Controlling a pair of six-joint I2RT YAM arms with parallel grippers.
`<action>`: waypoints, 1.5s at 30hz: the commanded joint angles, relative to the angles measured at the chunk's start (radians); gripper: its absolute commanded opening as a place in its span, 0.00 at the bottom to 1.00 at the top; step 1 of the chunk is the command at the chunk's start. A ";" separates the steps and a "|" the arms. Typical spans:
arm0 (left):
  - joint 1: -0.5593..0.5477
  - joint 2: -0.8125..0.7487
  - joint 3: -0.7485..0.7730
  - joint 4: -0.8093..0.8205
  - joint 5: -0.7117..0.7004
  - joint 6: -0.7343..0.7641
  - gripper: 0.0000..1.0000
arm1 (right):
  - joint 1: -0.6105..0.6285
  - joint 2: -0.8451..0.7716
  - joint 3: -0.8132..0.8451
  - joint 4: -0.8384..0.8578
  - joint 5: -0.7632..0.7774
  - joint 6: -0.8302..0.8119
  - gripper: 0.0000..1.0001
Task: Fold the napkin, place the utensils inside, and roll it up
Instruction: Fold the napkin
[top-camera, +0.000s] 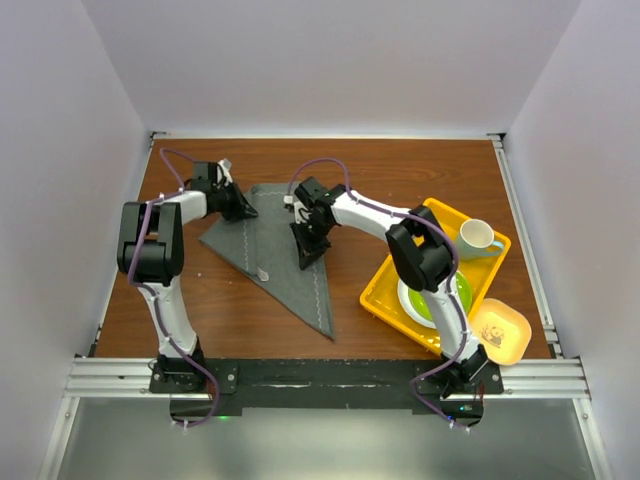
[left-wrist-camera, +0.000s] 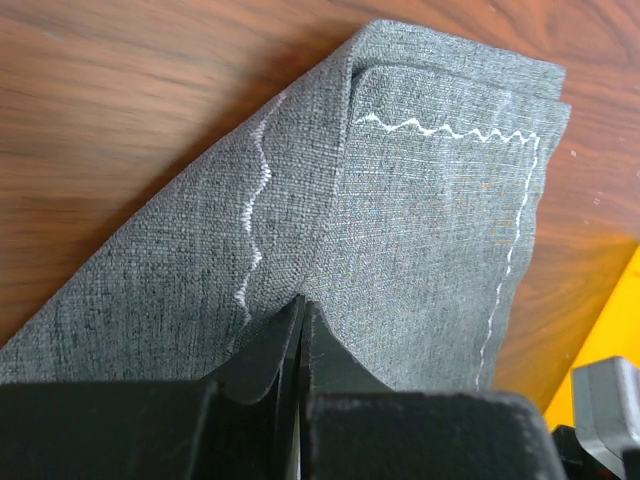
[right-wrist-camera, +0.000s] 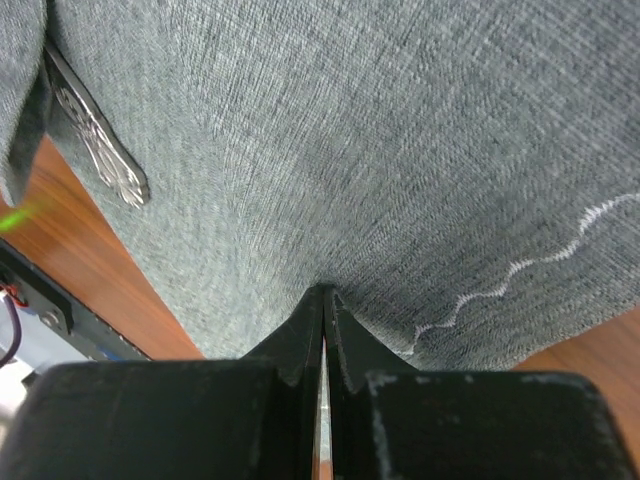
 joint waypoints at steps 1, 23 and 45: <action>0.023 -0.012 0.079 -0.091 -0.040 0.093 0.12 | 0.008 0.010 0.129 -0.120 0.096 -0.033 0.03; -1.004 -0.866 -0.478 -0.183 -0.490 0.241 0.57 | -0.384 -0.616 -0.163 -0.125 0.236 -0.008 0.50; -1.350 -0.504 -0.446 -0.097 -0.773 0.225 0.49 | -0.412 -0.719 -0.298 -0.082 0.153 -0.067 0.66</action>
